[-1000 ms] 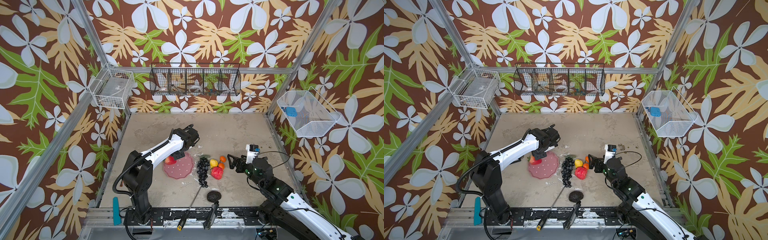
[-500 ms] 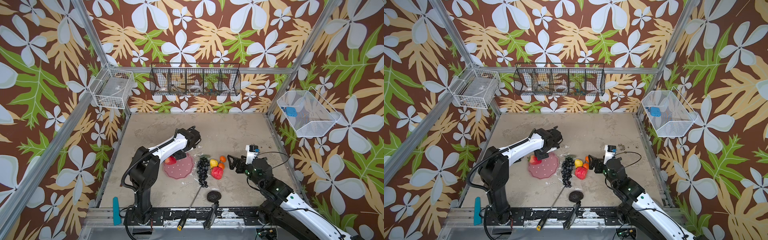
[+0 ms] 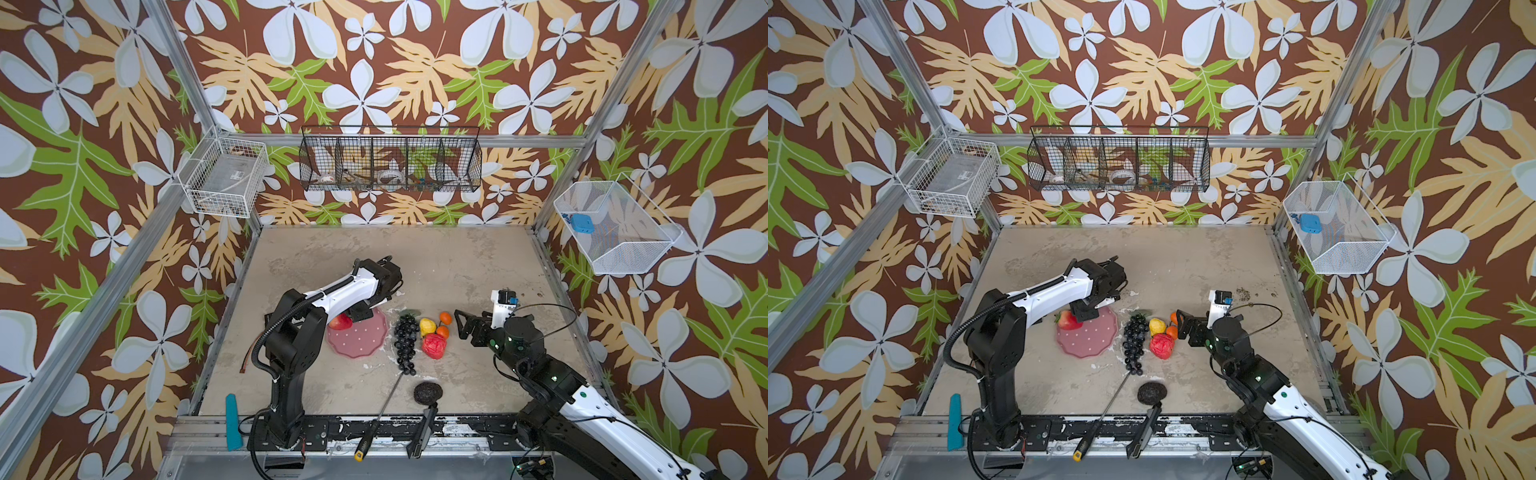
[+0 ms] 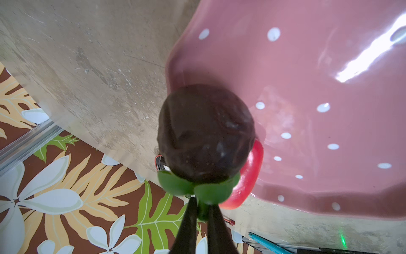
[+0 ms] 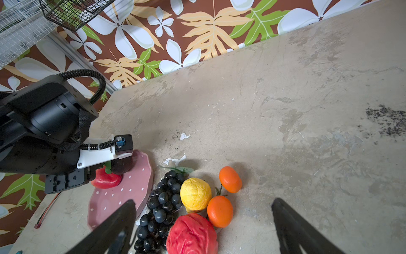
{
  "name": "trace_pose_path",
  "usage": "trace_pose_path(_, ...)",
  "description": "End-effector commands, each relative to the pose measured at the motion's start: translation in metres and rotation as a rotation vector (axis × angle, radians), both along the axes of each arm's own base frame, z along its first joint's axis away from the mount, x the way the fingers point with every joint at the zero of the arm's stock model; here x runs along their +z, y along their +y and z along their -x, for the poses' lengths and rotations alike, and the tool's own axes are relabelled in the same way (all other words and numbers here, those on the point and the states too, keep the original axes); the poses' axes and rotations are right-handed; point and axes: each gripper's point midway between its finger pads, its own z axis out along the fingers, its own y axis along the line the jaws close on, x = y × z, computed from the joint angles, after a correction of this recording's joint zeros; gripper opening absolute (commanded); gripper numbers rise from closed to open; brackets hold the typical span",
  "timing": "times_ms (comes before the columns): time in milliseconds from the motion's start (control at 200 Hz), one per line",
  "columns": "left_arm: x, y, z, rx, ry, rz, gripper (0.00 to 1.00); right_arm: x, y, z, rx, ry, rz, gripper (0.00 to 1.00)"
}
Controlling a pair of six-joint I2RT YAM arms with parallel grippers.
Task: Arrange fruit in a fruit bowl
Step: Place the fruit in the fruit bowl.
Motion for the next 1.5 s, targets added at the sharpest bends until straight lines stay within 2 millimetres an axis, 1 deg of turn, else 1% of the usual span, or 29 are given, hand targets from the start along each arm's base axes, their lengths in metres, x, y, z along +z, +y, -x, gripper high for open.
trace_pose_path(0, -0.001, 0.001, -0.004, -0.002, 0.000, -0.017, 0.00, 0.003, -0.001, -0.001, -0.005, -0.014, 0.002, 0.96)
trace_pose_path(130, 0.000, 0.001, -0.007, 0.003, -0.008, -0.019, 0.00, 0.002, -0.001, -0.001, -0.005, -0.012, 0.006, 0.96)
trace_pose_path(320, 0.000, 0.005, -0.008, 0.023, -0.021, -0.013, 0.06, 0.003, 0.000, -0.002, -0.002, -0.014, 0.005, 0.96)
trace_pose_path(480, 0.002, 0.005, -0.008, 0.026, -0.026, -0.012, 0.12, 0.003, 0.000, -0.003, -0.003, -0.014, 0.007, 0.96)
trace_pose_path(545, 0.003, 0.004, -0.010, 0.028, -0.036, -0.008, 0.18, 0.004, 0.001, -0.003, -0.001, -0.016, 0.005, 0.96)
trace_pose_path(581, 0.004, 0.004, -0.011, 0.029, -0.041, -0.003, 0.19, 0.003, 0.001, -0.003, -0.001, -0.014, 0.006, 0.96)
trace_pose_path(601, 0.005, 0.003, -0.012, 0.029, -0.045, 0.000, 0.23, 0.002, 0.001, -0.003, 0.000, -0.012, 0.006, 0.96)
trace_pose_path(631, 0.005, 0.002, -0.012, 0.030, -0.047, 0.004, 0.26, 0.002, 0.002, -0.003, 0.001, -0.011, 0.005, 0.96)
trace_pose_path(651, 0.005, 0.002, -0.012, 0.031, -0.050, 0.004, 0.32, 0.002, 0.002, -0.003, 0.003, -0.011, 0.004, 0.96)
trace_pose_path(666, 0.006, 0.002, -0.013, 0.031, -0.052, 0.007, 0.33, 0.002, 0.002, -0.003, 0.004, -0.011, 0.003, 0.96)
trace_pose_path(876, 0.008, -0.002, -0.016, 0.035, -0.064, 0.029, 0.35, 0.000, 0.002, -0.003, 0.004, -0.007, 0.006, 0.96)
trace_pose_path(1121, 0.013, -0.008, -0.014, 0.038, -0.063, 0.077, 0.37, -0.001, 0.002, -0.002, 0.005, -0.005, 0.010, 0.96)
trace_pose_path(1216, 0.021, -0.013, -0.012, 0.033, -0.072, 0.110, 0.39, 0.000, 0.002, -0.003, 0.007, -0.006, 0.013, 0.96)
trace_pose_path(1276, 0.031, -0.017, -0.009, 0.028, -0.087, 0.142, 0.40, 0.000, 0.002, -0.003, 0.004, -0.010, 0.020, 0.96)
trace_pose_path(1336, 0.045, -0.023, -0.003, 0.017, -0.102, 0.187, 0.40, 0.001, 0.001, -0.004, 0.002, -0.013, 0.033, 0.96)
trace_pose_path(1346, 0.047, -0.024, -0.002, 0.016, -0.104, 0.196, 0.43, 0.002, 0.001, -0.004, 0.001, -0.013, 0.035, 0.96)
trace_pose_path(1351, 0.048, -0.025, -0.001, 0.014, -0.105, 0.202, 0.47, 0.002, 0.001, -0.004, 0.002, -0.013, 0.037, 0.96)
trace_pose_path(1361, 0.050, -0.026, 0.000, 0.011, -0.107, 0.213, 0.60, 0.002, 0.000, -0.005, 0.002, -0.014, 0.039, 0.96)
trace_pose_path(1366, 0.051, -0.027, 0.000, 0.011, -0.109, 0.220, 0.63, 0.002, 0.000, -0.005, 0.001, -0.015, 0.041, 0.96)
trace_pose_path(1381, 0.055, -0.029, 0.002, 0.008, -0.112, 0.238, 0.89, 0.002, 0.000, -0.005, 0.002, -0.015, 0.045, 0.96)
trace_pose_path(1386, 0.056, -0.029, 0.003, 0.007, -0.114, 0.242, 0.94, 0.002, 0.000, -0.005, 0.003, -0.015, 0.047, 0.96)
trace_pose_path(1391, 0.056, -0.030, 0.003, 0.005, -0.114, 0.247, 0.97, 0.002, 0.001, -0.005, 0.004, -0.014, 0.049, 0.96)
trace_pose_path(1411, 0.062, -0.033, 0.005, 0.001, -0.124, 0.272, 1.00, 0.001, 0.000, -0.005, 0.004, -0.013, 0.055, 0.96)
trace_pose_path(1491, 0.079, -0.039, 0.013, -0.004, -0.165, 0.368, 1.00, 0.000, 0.001, -0.007, 0.011, -0.008, 0.081, 0.96)
